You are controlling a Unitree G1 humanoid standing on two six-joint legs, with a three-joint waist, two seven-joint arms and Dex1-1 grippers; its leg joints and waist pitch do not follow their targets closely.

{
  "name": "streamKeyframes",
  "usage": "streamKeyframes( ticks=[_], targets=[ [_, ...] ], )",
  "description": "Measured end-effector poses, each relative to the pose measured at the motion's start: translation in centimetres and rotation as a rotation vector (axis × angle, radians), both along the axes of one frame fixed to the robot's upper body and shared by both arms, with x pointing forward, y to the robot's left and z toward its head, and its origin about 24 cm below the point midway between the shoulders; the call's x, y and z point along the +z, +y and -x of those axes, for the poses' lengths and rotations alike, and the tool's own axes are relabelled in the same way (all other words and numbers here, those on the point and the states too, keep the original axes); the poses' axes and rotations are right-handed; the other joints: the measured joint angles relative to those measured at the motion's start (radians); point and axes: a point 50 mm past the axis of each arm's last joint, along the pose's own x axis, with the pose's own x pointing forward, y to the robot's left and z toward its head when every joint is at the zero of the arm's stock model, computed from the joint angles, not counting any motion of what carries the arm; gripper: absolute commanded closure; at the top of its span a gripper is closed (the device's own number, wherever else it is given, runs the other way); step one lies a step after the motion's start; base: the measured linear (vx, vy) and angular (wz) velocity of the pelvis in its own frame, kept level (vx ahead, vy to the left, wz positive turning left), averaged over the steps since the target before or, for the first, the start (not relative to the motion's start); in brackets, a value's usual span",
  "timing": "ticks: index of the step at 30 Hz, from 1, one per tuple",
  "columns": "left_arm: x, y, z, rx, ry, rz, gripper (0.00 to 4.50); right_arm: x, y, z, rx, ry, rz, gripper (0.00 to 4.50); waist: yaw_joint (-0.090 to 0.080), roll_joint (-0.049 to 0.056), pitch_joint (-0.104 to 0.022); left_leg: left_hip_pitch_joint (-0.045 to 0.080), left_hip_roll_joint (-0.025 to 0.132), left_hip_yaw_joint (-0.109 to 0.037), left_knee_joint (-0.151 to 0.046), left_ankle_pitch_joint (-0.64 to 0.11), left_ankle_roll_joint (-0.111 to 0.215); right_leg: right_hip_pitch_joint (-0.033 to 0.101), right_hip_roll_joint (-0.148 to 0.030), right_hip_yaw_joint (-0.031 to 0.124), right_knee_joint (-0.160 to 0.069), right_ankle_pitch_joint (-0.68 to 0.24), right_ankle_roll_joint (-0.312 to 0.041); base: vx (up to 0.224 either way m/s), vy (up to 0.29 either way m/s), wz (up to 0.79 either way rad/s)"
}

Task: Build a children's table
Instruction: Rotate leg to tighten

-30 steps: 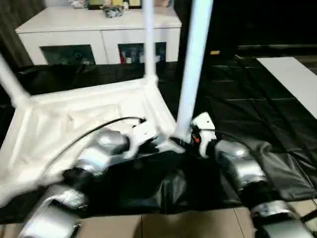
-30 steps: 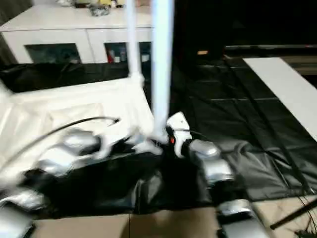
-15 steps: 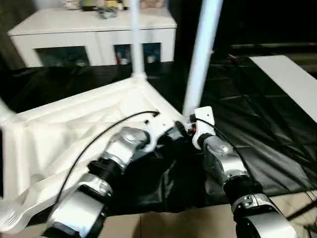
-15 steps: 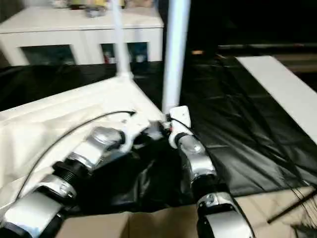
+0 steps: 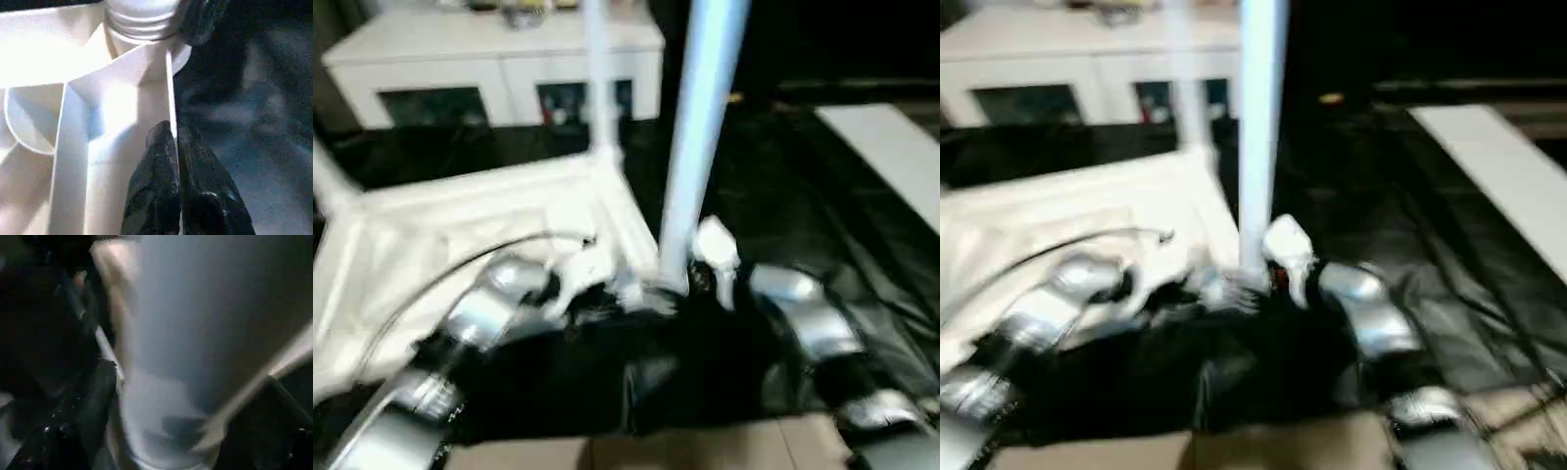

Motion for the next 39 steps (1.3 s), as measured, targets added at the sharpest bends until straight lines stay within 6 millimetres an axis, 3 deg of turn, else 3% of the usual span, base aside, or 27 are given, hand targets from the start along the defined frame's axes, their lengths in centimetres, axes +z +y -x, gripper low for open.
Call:
streamKeyframes(
  ticks=[11,18,30,34,39],
  targets=[
    [0.1,0.8,1.5,-0.046,0.025,-0.029,4.50,0.1,-0.3,0.9,0.148,0.071,0.025,0.82,-0.001,0.000,0.000,0.003,0.002,0.003,0.000,-0.004,-0.007,0.003,0.000,0.001,0.001,-0.001,-0.001,0.000,0.000,0.00],
    [0.2,0.8,1.5,-0.045,0.033,-0.036,4.50,0.0,-0.1,1.0,0.157,0.109,0.011,1.57,-0.004,0.000,0.000,0.002,0.001,0.003,0.001,-0.004,-0.007,0.004,0.000,0.001,0.001,-0.001,-0.001,0.000,0.000,0.00],
    [0.3,1.1,1.7,-0.034,0.033,-0.050,4.50,-0.2,0.3,1.0,0.153,0.114,-0.002,1.81,-0.008,-0.001,0.000,0.002,0.002,0.003,0.001,-0.004,-0.007,0.004,0.001,0.001,0.002,-0.001,-0.001,0.000,0.000,0.00],
    [-0.1,1.0,0.5,0.114,-0.023,-0.032,4.50,-1.2,1.4,-0.2,-0.072,0.084,-0.058,1.82,-0.016,-0.004,-0.002,0.005,0.002,0.003,0.003,-0.004,-0.007,0.005,0.001,0.002,0.006,-0.001,-0.001,0.000,0.000,0.00],
    [-0.7,-1.1,-1.6,0.331,-0.068,0.006,4.50,-1.9,2.7,-2.0,-0.487,0.058,-0.121,1.83,-0.027,-0.004,-0.002,0.005,-0.001,0.002,0.005,-0.004,-0.008,0.005,-0.001,0.002,0.001,-0.002,0.002,-0.036,0.004,-0.02]
  ],
)
